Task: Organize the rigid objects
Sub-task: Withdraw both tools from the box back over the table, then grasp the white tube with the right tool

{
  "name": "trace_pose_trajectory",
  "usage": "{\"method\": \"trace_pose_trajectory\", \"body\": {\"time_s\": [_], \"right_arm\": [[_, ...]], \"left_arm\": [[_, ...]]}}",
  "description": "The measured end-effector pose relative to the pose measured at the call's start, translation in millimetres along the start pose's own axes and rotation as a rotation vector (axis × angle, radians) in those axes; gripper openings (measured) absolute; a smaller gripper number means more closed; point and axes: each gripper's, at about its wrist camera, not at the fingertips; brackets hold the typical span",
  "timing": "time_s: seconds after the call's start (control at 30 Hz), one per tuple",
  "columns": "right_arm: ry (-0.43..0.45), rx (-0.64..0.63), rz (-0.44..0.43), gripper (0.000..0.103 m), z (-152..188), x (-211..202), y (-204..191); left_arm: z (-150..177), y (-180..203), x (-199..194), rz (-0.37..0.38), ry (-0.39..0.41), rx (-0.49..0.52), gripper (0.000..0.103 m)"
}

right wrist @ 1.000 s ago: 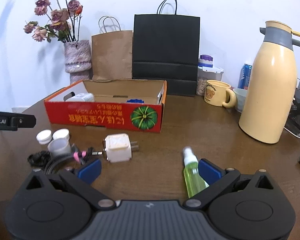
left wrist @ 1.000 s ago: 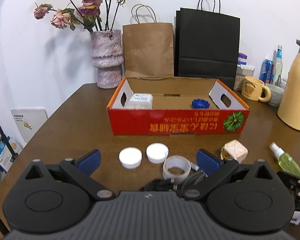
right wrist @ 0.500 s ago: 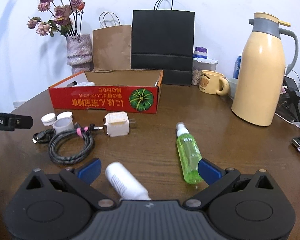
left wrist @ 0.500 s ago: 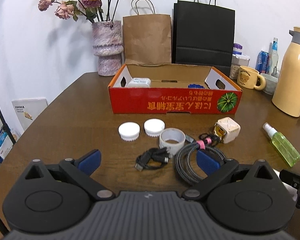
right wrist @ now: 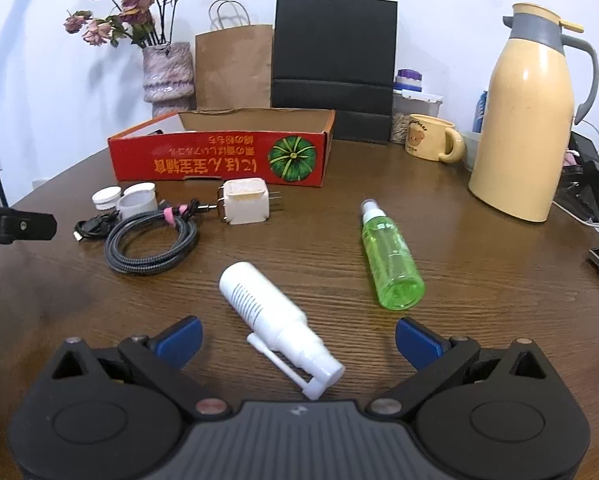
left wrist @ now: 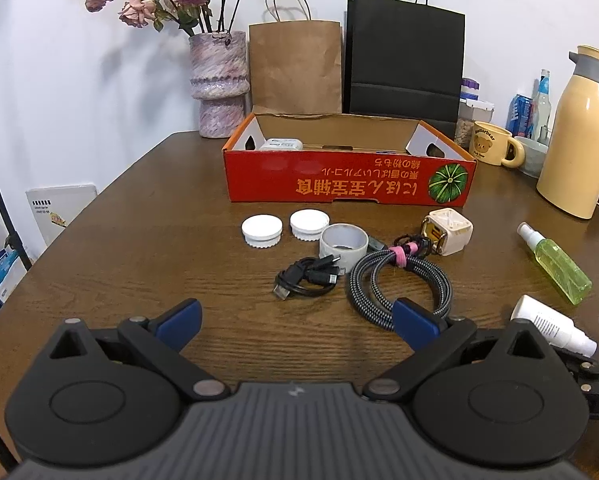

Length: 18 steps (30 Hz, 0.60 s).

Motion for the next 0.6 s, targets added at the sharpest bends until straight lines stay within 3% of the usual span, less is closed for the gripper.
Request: {"method": "trace_pose_trajectory", "body": {"time_s": [0.1,0.27,0.33,0.4,0.6], "right_arm": [[-0.009,-0.009,-0.014,0.101,-1,5,0],[-0.04,-0.044,-0.054,0.078,-5,17,1],[-0.045,-0.05,-0.089,0.05,-7,19,1],[-0.04,-0.063,-0.11,0.033,-9,19,0],[-0.02,-0.065,-0.126,0.032,-11,22,-3]], "left_arm": [[2,0,-1,-0.002,0.0,-0.002,0.103],[2,-1,-2,0.003,0.002,-0.004,0.103],[2,-1,-2,0.006,0.001,-0.004,0.103],[2,0,-1,0.008,-0.002,-0.004,0.103],[2,0,3,0.006,-0.01,-0.003,0.103]]}}
Point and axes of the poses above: each gripper's, at about its wrist camera, not at the fingertips, and x roughly the way its jaws point, y to its right, z to its underside, and after that the axes turned 7 degrees about x, right-handed
